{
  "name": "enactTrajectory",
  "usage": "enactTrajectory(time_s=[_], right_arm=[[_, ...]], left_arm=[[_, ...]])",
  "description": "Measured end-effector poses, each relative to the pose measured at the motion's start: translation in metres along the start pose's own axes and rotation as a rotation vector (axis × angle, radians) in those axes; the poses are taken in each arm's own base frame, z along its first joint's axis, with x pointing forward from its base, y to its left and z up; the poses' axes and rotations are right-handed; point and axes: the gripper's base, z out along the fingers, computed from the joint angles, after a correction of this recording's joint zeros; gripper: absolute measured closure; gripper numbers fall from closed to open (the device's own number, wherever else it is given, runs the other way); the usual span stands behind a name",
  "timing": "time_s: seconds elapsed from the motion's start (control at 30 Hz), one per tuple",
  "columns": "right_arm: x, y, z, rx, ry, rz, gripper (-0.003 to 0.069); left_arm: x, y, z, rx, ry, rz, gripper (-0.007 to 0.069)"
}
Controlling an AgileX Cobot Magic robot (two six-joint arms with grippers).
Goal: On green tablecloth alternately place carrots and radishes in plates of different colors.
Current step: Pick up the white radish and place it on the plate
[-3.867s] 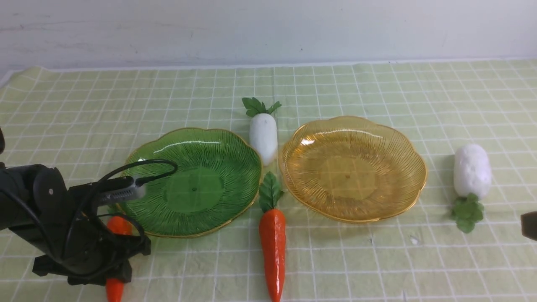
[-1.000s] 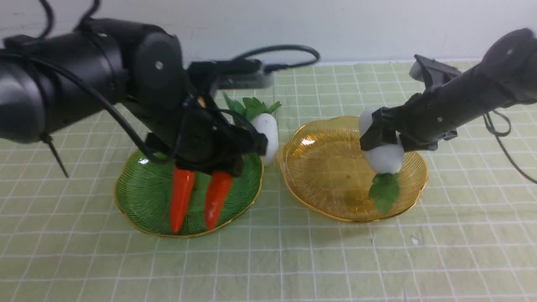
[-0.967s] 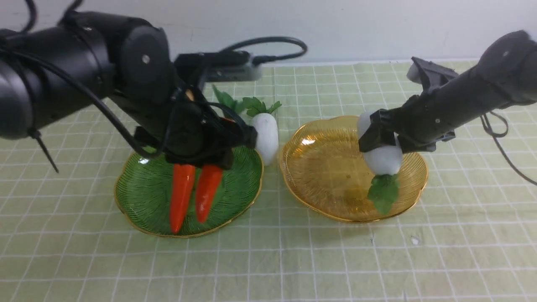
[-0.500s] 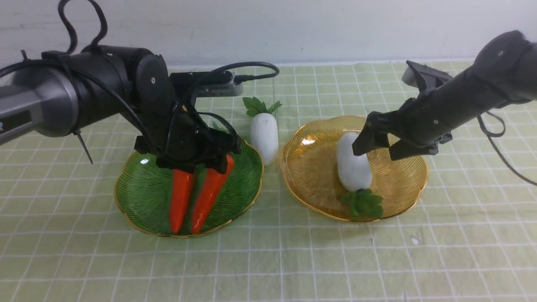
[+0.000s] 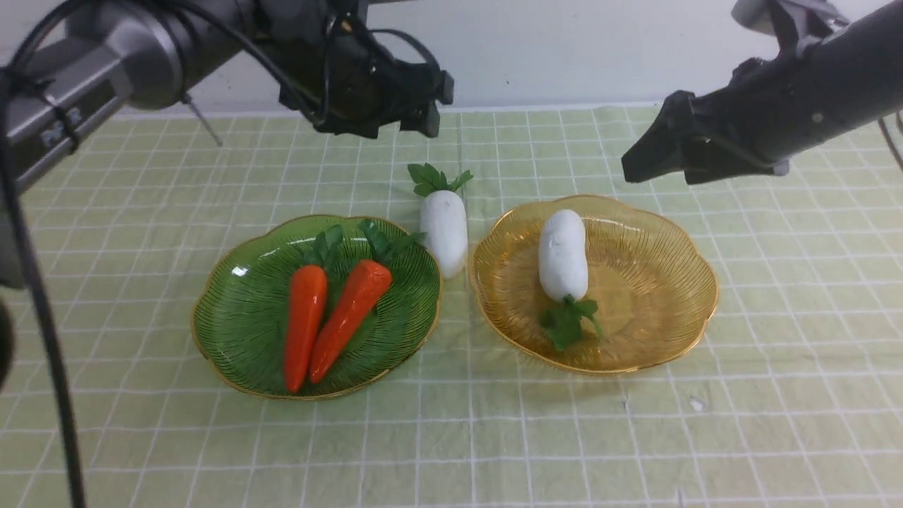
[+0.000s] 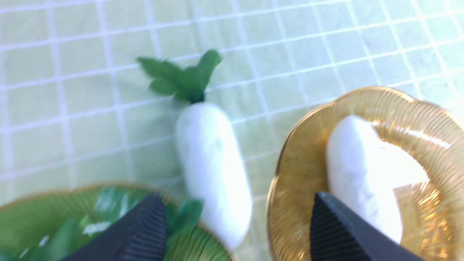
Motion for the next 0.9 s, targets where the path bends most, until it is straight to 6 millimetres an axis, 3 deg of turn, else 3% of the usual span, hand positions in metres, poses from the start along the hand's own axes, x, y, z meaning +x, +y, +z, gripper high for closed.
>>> enactTrajectory(time_s=[0.07,0.13,0.2,0.23,0.37,0.6,0.73,0.9], right_arm=[[0.002,0.001,-0.001,-0.006,0.023,-0.005,0.0098],[0.007,0.002,-0.002,-0.011,0.074,-0.017,0.0101],[0.009,0.002,-0.002,-0.014,0.092,-0.020,0.0101],[0.010,0.003,-0.003,-0.018,0.106,-0.021,0.0101],[0.011,0.003,-0.003,-0.027,0.120,-0.020,0.0101],[0.011,0.004,-0.003,-0.030,0.122,-0.019,0.0101],[0.011,0.004,-0.003,-0.029,0.121,-0.019,0.0101],[0.012,0.004,-0.003,-0.035,0.133,-0.019,0.0101]], left_arm=[[-0.005,-0.001,0.007,0.011,-0.003,0.007,0.0150],[-0.004,0.004,0.051,0.016,0.064,0.027,0.0150],[-0.003,0.006,0.063,0.013,0.081,0.032,0.0150],[0.001,0.010,0.082,0.004,0.109,0.037,0.0150],[0.015,0.020,0.123,-0.019,0.145,0.045,0.0150],[0.024,0.026,0.143,-0.038,0.161,0.052,0.0150],[0.024,0.025,0.146,-0.019,0.149,0.036,0.0209],[0.021,0.023,0.146,-0.002,0.127,0.018,0.0213]])
